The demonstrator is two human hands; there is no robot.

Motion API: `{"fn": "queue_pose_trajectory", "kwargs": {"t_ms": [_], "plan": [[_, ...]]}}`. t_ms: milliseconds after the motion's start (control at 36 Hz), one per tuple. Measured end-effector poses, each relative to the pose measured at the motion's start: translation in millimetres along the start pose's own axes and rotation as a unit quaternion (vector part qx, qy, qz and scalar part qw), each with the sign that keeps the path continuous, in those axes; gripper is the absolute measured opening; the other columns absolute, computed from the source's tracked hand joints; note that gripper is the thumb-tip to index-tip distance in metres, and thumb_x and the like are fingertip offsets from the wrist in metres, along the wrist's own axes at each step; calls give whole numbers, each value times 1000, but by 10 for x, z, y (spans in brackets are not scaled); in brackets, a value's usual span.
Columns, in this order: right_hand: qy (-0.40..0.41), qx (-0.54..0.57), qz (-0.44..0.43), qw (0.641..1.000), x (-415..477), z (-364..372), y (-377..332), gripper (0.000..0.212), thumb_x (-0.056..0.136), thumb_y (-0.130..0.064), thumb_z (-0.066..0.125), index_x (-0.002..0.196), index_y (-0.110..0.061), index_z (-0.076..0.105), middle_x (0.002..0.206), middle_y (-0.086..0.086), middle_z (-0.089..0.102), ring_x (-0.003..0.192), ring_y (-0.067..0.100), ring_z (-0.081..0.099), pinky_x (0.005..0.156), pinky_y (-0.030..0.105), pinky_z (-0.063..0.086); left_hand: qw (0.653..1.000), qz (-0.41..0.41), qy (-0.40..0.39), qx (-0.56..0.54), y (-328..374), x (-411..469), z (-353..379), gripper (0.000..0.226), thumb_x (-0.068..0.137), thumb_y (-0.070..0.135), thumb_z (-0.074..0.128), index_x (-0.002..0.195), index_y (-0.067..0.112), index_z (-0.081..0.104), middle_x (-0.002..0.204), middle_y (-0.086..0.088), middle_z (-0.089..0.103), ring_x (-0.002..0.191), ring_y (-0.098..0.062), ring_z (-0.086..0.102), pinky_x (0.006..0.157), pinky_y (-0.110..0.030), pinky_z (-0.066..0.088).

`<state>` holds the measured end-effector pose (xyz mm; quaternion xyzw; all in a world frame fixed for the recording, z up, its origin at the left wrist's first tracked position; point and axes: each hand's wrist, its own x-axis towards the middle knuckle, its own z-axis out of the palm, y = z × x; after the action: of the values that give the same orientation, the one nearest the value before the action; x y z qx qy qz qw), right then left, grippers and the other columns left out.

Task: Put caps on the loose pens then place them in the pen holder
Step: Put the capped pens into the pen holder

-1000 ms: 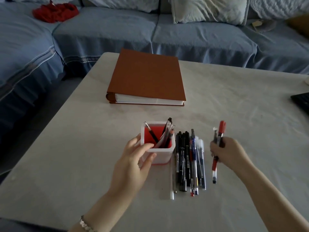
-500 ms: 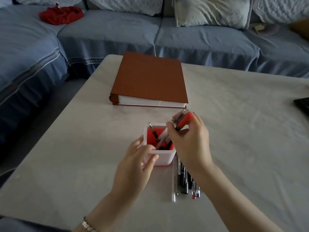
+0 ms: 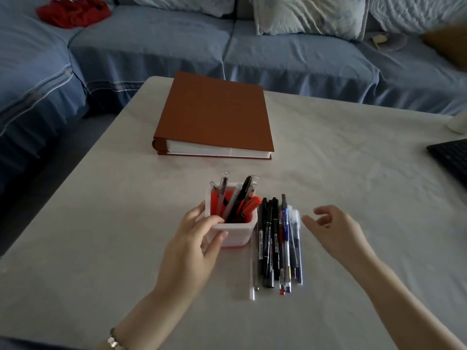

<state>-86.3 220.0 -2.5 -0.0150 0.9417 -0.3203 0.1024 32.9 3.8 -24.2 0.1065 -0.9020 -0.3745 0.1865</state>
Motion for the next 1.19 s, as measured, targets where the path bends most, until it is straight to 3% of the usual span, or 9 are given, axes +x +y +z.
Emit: {"fn": "queue_pose_trajectory", "kwargs": {"t_ms": [83,222,333,417,528,694,833,972,1194], "plan": [[-73,-59,50,994,15,121,133,55,80,-45,61,122,-11,48,92,2,61,80,17,54,68,25,38,1000,-2,3,6,0,-1,10,20,77,34,57,96,35,54,117,18,42,60,-2,58,56,-16,49],[-85,-61,46,993,30,301,66,44,83,-29,61,118,-5,51,86,7,64,75,23,60,60,27,42,1000,-8,2,-2,-2,-7,23,24,79,27,65,98,35,54,119,17,43,68,-11,64,59,-16,47],[-95,-60,64,992,95,307,21,25,77,-20,65,84,4,62,73,16,65,64,29,58,46,25,32,1000,-11,7,-1,10,-8,24,22,77,17,70,97,23,64,120,4,53,69,-15,64,61,-22,51],[-105,-95,88,986,143,328,15,35,72,-23,67,54,-8,41,50,2,43,45,16,40,39,23,27,1000,-11,10,-4,20,-9,25,24,77,16,70,96,26,62,119,5,51,68,-14,63,60,-23,51],[-113,-97,89,985,184,322,45,39,75,-24,65,52,-10,37,49,0,41,43,12,37,33,18,27,1000,-18,10,-11,24,-5,27,26,77,16,70,96,30,60,120,7,51,70,-17,65,61,-25,51],[-132,14,91,987,211,145,225,27,82,-12,59,56,-6,56,56,11,59,42,16,46,48,25,39,1000,-11,9,-3,14,-8,18,18,80,24,66,98,27,62,120,10,48,66,-7,62,59,-24,53],[-40,184,-39,981,58,-225,-60,26,86,-12,58,60,-9,61,49,4,60,37,10,48,41,16,41,1000,-2,-10,-16,-2,-18,20,17,83,24,62,98,31,61,125,12,46,89,3,52,68,-11,45],[9,374,-208,904,-332,-437,-754,10,78,-25,61,75,-17,66,73,3,71,53,13,61,51,21,54,1000,-8,1,6,19,-13,27,18,79,39,57,96,35,54,119,11,50,53,-6,58,60,-14,49],[10,128,-221,967,-264,187,-953,17,81,-24,66,74,-9,70,69,2,69,58,11,63,56,25,52,999,-8,-28,26,5,-12,15,21,76,21,71,94,26,62,122,3,56,56,4,53,49,3,37]]}}
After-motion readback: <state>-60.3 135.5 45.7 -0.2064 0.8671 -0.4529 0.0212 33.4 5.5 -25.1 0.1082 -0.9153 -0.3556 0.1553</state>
